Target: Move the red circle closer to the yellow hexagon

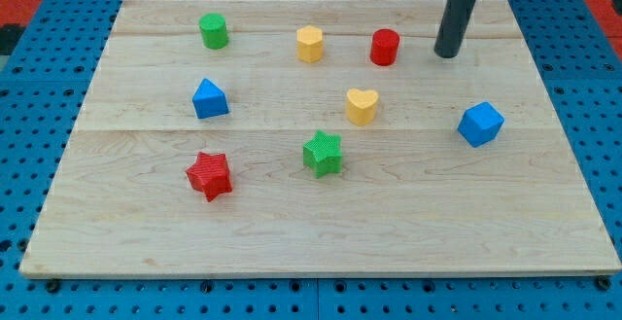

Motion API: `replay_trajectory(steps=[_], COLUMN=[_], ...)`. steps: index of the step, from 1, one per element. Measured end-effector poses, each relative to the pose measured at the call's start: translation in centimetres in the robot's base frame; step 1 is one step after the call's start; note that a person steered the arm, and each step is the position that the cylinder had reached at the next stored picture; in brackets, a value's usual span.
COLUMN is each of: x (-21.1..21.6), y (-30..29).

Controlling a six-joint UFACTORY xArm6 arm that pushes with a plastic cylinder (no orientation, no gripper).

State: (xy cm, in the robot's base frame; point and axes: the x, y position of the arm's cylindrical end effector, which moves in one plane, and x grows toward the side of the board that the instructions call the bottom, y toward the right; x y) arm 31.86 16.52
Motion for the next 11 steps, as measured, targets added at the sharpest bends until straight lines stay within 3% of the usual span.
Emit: replay_trajectory(steps=[2,3,5,7,11], x=[-0.6,-1.2,-4.3,-2.6,-0.6], y=[-2.8,-0.2,-7.7,-2.9,-11.6])
